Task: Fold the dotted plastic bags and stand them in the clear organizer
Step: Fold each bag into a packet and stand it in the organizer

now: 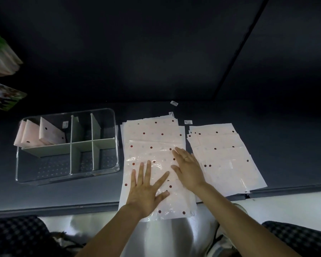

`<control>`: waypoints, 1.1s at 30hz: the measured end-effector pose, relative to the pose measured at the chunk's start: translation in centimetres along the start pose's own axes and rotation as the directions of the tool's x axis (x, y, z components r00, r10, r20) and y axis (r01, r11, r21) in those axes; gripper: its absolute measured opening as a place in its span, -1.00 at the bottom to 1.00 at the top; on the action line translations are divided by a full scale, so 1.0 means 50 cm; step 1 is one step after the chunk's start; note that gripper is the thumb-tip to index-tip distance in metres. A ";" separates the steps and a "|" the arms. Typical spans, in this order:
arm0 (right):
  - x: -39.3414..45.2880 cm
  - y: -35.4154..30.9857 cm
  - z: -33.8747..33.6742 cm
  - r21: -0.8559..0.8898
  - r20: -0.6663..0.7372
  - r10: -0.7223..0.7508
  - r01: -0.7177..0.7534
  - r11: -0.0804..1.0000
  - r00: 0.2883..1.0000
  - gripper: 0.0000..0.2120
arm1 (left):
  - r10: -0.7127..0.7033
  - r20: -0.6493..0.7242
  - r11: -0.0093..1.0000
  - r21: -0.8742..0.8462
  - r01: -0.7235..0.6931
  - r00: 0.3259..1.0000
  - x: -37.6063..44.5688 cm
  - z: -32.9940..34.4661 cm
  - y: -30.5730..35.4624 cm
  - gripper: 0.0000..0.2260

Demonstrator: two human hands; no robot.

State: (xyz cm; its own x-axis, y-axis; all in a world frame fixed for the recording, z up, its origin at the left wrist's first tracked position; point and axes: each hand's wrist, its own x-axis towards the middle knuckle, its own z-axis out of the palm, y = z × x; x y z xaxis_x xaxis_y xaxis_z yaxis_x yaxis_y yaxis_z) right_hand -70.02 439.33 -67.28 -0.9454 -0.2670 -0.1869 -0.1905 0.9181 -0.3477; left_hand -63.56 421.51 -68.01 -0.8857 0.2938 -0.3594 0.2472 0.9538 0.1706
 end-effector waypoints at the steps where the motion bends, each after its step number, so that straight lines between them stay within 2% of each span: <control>1: 0.005 0.001 -0.011 -0.021 -0.006 0.004 -0.004 1.000 1.000 -0.47 | 0.004 0.002 1.000 0.004 -0.004 1.000 0.000 -0.002 -0.002 -0.43; 3: 0.024 -0.003 -0.036 -0.022 0.026 0.035 -0.034 0.999 0.999 -0.47 | 0.012 0.012 1.000 0.010 -0.013 1.000 0.000 -0.006 -0.004 -0.43; 6: 0.060 -0.013 -0.074 -0.068 0.151 0.085 -0.075 0.995 0.985 -0.53 | 0.026 0.033 0.999 -0.027 -0.025 0.999 0.004 -0.012 -0.008 -0.44; 10: 0.085 -0.024 -0.092 -0.153 0.293 0.060 -0.015 0.988 0.954 -0.62 | 0.067 0.056 0.994 -0.092 -0.062 0.996 0.009 -0.024 -0.022 -0.46; 14: 0.078 -0.029 -0.098 -0.089 0.355 0.012 0.020 0.996 0.935 -0.70 | 0.097 0.061 0.988 -0.128 -0.088 0.993 0.011 -0.036 -0.027 -0.49; 17: 0.059 -0.030 -0.108 0.028 0.395 0.036 -0.051 0.998 0.918 -0.78 | 0.098 -0.032 0.982 -0.157 -0.101 0.995 0.008 -0.045 -0.031 -0.50; 20: 0.041 -0.037 -0.117 0.140 0.420 0.129 -0.205 0.969 0.898 -0.67 | 0.102 -0.190 0.984 -0.126 -0.127 0.977 -0.006 -0.051 -0.032 -0.43; 22: 0.019 -0.043 -0.116 0.264 0.479 0.222 -0.380 0.887 0.849 -0.64 | 0.118 -0.215 0.984 -0.107 -0.143 0.970 -0.021 -0.050 -0.030 -0.37; 23: 0.005 -0.046 -0.114 0.352 0.540 0.255 -0.490 0.797 0.802 -0.62 | 0.126 -0.207 0.983 -0.107 -0.151 0.970 -0.028 -0.044 -0.028 -0.35; 25: -0.029 -0.056 -0.103 0.524 0.674 0.267 -0.700 0.485 0.689 -0.64 | 0.140 -0.208 0.976 -0.135 -0.171 0.968 -0.041 -0.033 -0.026 -0.35; 26: -0.044 -0.062 -0.093 0.556 0.726 0.243 -0.758 0.341 0.643 -0.69 | 0.134 -0.221 0.971 -0.164 -0.172 0.966 -0.050 -0.030 -0.025 -0.38; 28: -0.067 -0.064 -0.075 0.570 0.780 0.180 -0.799 0.193 0.600 -0.83 | 0.116 -0.284 0.962 -0.207 -0.179 0.952 -0.061 -0.031 -0.019 -0.48; 30: -0.080 -0.070 -0.061 0.574 0.795 0.141 -0.807 0.139 0.590 -0.93 | 0.094 -0.372 0.959 -0.215 -0.184 0.924 -0.066 -0.030 -0.015 -0.64; 31: -0.083 -0.070 -0.059 0.582 0.780 0.163 -0.796 0.169 0.605 -0.90 | 0.081 -0.403 0.959 -0.219 -0.182 0.911 -0.067 -0.031 -0.013 -0.72; 32: -0.083 -0.066 -0.055 0.593 0.734 0.221 -0.764 0.254 0.642 -0.86 | 0.059 -0.405 0.958 -0.234 -0.166 0.912 -0.067 -0.032 -0.011 -0.78; 33: -0.081 -0.058 -0.053 0.599 0.636 0.288 -0.693 0.401 0.716 -0.84 | 0.029 -0.408 0.960 -0.244 -0.139 0.912 -0.066 -0.032 -0.012 -0.80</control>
State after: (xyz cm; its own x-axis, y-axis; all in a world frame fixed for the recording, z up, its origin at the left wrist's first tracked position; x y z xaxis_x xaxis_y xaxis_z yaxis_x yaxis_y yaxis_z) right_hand -66.34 438.52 -63.06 -0.5638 -0.1132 -0.8181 0.7374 0.3772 -0.5604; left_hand -61.41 419.86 -65.45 -0.9615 0.2699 0.0515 0.2647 0.8593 0.4377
